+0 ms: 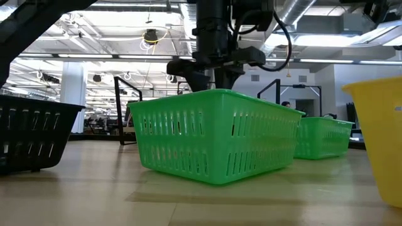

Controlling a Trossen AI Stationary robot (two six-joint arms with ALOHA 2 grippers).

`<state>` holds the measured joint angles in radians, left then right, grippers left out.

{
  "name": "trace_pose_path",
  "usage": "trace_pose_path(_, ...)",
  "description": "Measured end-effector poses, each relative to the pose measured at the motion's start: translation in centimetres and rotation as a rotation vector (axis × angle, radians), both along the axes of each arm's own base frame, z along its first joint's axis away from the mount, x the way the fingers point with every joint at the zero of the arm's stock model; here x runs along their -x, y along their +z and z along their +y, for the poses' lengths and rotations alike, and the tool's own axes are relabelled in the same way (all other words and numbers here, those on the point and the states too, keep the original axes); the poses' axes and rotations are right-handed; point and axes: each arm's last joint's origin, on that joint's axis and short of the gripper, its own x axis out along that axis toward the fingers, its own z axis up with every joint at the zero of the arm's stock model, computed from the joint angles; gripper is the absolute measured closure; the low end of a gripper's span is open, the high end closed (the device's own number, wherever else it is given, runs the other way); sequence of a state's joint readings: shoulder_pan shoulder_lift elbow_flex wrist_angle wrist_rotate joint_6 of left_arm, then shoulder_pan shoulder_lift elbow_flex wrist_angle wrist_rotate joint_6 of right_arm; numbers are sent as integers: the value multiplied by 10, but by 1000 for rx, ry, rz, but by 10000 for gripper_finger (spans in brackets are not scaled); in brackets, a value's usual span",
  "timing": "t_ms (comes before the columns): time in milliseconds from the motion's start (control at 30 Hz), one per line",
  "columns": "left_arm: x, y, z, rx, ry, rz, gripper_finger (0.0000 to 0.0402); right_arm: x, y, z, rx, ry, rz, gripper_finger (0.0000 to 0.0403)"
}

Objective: Stack baskets on shelf by color
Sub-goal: Stack the top black bin on top of the black bin on the shelf

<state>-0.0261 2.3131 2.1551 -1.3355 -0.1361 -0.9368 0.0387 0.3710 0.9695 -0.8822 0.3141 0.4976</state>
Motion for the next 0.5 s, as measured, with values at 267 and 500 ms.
trace_pose_path(267,0,0,1,-2,5,0,230,0,0,0,0,0,0,395)
trace_pose_path(500,0,0,2,-6,6,-1,230,1,-2,0,9,2,23,395)
